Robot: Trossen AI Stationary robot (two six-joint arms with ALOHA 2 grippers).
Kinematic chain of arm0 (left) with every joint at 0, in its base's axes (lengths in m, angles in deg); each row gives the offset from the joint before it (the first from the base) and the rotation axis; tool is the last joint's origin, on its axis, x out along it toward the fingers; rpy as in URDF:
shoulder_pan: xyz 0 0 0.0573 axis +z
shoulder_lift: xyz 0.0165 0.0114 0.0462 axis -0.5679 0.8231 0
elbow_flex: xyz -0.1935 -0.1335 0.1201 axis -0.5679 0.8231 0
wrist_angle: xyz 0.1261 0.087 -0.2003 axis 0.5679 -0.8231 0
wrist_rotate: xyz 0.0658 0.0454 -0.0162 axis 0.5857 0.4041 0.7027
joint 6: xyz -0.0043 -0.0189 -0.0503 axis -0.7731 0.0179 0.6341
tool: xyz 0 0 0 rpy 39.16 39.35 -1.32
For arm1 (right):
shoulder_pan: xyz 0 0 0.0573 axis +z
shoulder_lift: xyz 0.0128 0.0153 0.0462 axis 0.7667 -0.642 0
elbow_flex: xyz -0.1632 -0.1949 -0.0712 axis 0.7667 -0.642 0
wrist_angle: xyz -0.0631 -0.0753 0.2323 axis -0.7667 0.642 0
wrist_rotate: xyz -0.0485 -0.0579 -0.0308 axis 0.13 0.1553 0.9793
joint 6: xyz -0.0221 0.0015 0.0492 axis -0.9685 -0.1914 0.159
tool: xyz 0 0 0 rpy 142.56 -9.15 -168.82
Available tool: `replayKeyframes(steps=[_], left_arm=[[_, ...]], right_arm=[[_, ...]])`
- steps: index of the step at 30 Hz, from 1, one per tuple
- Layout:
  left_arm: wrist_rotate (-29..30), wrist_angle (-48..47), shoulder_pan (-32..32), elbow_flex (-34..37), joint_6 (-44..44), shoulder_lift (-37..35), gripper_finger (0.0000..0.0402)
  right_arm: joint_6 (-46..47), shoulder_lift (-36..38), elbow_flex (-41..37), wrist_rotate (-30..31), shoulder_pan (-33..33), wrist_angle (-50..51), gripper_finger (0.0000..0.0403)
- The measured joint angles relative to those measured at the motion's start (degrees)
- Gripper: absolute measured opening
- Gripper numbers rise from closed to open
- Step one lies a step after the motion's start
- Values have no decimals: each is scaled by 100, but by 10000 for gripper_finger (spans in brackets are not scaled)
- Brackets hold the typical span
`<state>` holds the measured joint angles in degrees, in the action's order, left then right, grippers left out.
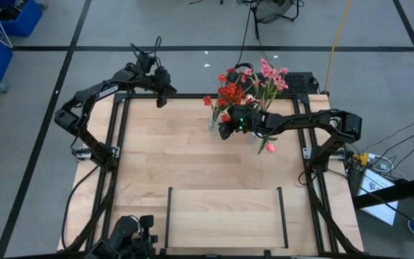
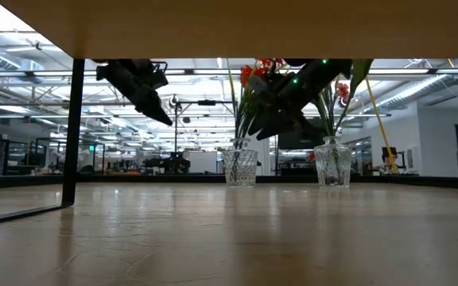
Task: Pick and place flowers into a vace then onto a shelf
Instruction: Put the left transparent vase with flowers on the shelf
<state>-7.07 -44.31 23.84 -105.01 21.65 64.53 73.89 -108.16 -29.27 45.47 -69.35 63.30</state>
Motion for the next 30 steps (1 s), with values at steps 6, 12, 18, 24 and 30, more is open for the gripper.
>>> replayKeyframes(steps=[6, 12, 18, 24, 30], left_arm=[[252, 103, 5, 0, 172, 187, 15], [267, 117, -5, 0, 153, 400, 4], [259, 165, -1, 0, 331, 659, 18], [245, 225, 3, 1, 489, 954, 7], [211, 234, 3, 2, 642, 1163, 16]], right_arm=[[-296, 0, 0, 3, 56, 19, 149], [-884, 0, 0, 12, 174, -20, 174], [-2033, 0, 0, 18, 335, -78, 185], [-2814, 0, 0, 218, 415, -78, 181], [-3511, 0, 0, 473, 348, -124, 181]])
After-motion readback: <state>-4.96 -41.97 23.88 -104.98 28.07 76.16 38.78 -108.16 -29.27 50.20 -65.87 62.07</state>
